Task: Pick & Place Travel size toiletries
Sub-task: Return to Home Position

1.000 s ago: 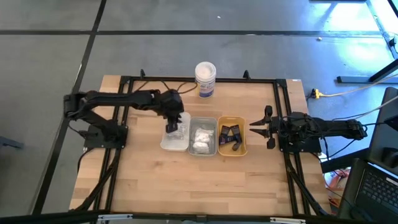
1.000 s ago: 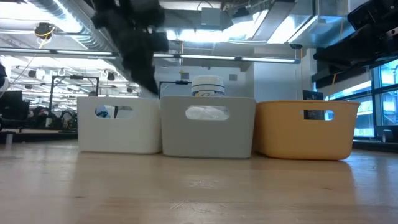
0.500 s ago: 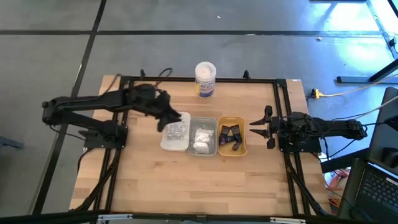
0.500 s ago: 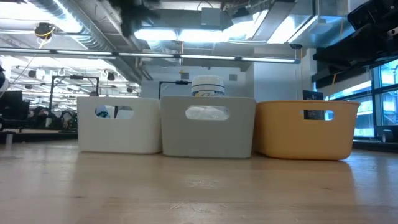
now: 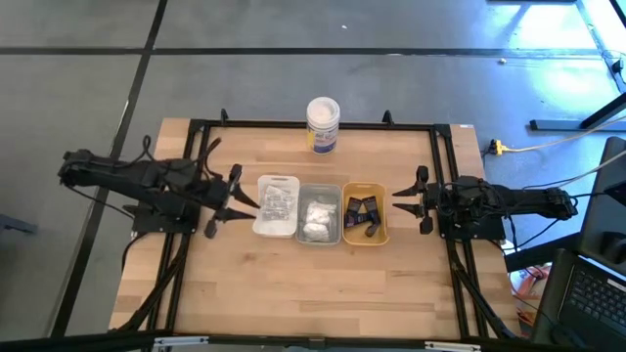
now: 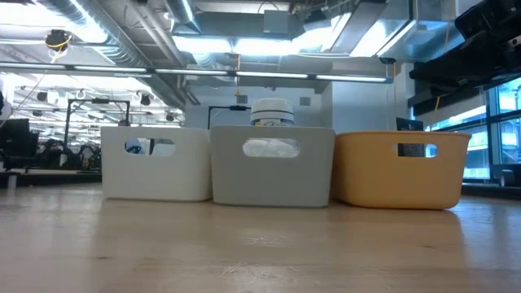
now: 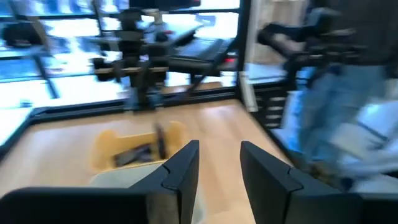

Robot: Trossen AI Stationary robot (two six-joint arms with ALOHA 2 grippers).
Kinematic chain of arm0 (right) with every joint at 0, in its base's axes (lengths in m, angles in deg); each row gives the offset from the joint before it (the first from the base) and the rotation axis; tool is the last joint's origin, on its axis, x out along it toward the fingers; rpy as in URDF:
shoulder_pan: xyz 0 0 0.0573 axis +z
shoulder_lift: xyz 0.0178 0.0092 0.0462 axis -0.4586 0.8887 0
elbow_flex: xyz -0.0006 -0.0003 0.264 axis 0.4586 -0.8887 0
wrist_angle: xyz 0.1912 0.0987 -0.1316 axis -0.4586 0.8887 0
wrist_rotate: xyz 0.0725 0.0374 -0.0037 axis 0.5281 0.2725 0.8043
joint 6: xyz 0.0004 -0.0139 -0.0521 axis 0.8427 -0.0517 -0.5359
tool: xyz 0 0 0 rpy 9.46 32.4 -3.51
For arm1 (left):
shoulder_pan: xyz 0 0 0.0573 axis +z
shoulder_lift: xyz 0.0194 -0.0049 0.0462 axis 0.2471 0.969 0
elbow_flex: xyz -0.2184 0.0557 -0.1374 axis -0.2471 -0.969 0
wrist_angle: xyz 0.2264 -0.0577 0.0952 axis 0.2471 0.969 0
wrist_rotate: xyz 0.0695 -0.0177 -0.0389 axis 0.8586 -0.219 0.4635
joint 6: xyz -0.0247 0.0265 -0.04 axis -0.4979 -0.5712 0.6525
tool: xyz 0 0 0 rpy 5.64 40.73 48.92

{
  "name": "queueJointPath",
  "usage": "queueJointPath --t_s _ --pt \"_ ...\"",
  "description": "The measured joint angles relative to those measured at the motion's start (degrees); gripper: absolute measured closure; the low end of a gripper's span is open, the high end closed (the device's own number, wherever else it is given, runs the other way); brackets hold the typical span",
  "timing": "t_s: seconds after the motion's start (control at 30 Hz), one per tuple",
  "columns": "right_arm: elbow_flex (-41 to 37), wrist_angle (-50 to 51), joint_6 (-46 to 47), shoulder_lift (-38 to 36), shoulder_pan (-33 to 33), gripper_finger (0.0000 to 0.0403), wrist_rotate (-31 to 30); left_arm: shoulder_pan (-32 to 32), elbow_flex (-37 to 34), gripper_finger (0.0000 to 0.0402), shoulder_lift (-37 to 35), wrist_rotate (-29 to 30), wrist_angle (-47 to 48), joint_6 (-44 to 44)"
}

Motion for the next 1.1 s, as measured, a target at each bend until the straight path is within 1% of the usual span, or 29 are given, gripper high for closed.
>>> queueJointPath --t_s 0.07,0.17,0.3,0.4,0.5,0.67,0.77,0.8,0.97,1.1 --pt "0.0 0.0 0.0 0.0 0.0 0.0267 0.0 -0.2 -4.9 0.0287 -2.2 4.1 -4.0 0.5" --pt "0.0 0.0 0.0 0.0 0.0 0.0273 0.0 -0.1 -11.8 0.0285 -4.9 7.7 -9.4 -0.4" --pt "0.0 0.0 0.0 0.0 0.0 0.0282 0.0 0.1 -20.0 0.0287 -8.5 8.7 -15.3 -2.9" --pt "0.0 0.0 0.0 0.0 0.0 0.0288 0.0 0.5 -25.3 0.0289 -12.0 10.8 -19.6 -4.3" --pt "0.0 0.0 0.0 0.0 0.0 0.0295 0.0 1.3 -29.5 0.0289 -16.6 12.0 -21.5 -5.3" --pt "0.0 0.0 0.0 0.0 0.0 0.0304 0.0 3.8 -33.8 0.0286 -23.8 12.1 -20.7 -6.9" --pt "0.0 0.0 0.0 0.0 0.0 0.0309 0.0 5.9 -35.0 0.0288 -27.2 12.1 -18.1 -6.9" --pt "0.0 0.0 0.0 0.0 0.0 0.0311 0.0 6.6 -35.0 0.0289 -28.1 11.5 -16.7 -6.9" --pt "0.0 0.0 0.0 0.0 0.0 0.0317 0.0 9.3 -35.0 0.0289 -31.3 4.4 -13.0 -6.9" --pt "0.0 0.0 0.0 0.0 0.0 0.0322 0.0 10.3 -35.0 0.0286 -34.3 3.7 -10.1 -6.9"
